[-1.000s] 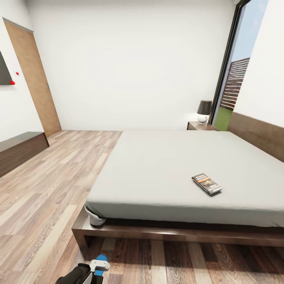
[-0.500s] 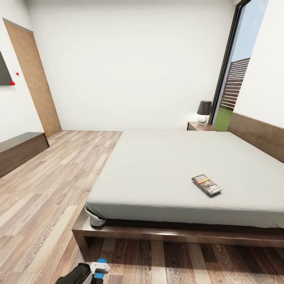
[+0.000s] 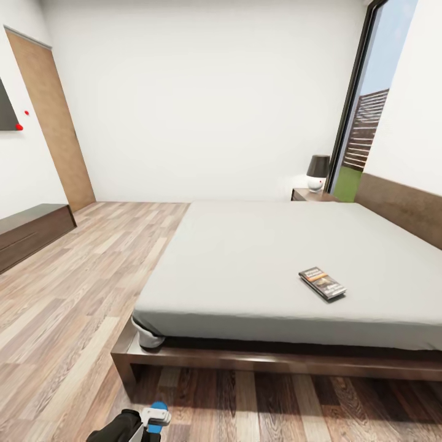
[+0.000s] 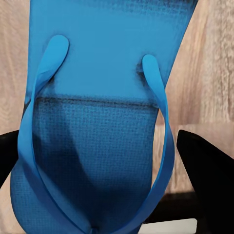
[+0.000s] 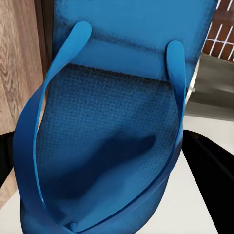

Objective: In the bedroom, move the book from the bed onto either nightstand, and place the two sandals side by side next to the bed.

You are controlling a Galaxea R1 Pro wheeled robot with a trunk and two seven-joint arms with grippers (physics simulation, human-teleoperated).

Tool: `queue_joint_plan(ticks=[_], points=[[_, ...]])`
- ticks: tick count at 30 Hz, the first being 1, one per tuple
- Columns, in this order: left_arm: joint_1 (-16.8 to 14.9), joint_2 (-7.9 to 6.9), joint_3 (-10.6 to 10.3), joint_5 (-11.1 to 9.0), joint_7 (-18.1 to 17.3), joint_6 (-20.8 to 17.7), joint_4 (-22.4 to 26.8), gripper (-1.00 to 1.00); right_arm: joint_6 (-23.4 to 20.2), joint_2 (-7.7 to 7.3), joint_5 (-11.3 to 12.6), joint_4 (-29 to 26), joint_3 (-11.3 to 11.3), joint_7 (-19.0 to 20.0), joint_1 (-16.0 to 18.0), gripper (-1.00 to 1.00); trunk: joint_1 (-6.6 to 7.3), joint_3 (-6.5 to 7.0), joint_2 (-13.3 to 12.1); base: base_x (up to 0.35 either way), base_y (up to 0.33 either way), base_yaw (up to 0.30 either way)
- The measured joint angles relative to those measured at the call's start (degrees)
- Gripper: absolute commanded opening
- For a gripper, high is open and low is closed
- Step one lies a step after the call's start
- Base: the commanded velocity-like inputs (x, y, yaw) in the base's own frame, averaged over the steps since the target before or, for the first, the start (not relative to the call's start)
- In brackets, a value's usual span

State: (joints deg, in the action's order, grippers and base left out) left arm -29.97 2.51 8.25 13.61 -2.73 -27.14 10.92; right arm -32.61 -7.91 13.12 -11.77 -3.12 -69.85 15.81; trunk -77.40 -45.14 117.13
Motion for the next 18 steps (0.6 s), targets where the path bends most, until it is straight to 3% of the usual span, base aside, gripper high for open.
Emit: queue_joint_plan(ticks=[10, 18], points=[[0.0, 0.00, 0.0, 0.0, 0.0, 0.6, 0.1, -1.00, 0.0, -0.03, -0.1, 0.0, 0.0, 0.0, 0.0, -1.00, -2.20, -1.80, 4.0, 0.000, 0.000, 0.000], [0.0, 0.00, -0.1, 0.1, 0.0, 3.2, 0.3, -1.00, 0.0, -0.05, -0.1, 0.0, 0.0, 0.0, 0.0, -1.00, -3.95, -3.23, 7.2, 0.000, 0.000, 0.000]])
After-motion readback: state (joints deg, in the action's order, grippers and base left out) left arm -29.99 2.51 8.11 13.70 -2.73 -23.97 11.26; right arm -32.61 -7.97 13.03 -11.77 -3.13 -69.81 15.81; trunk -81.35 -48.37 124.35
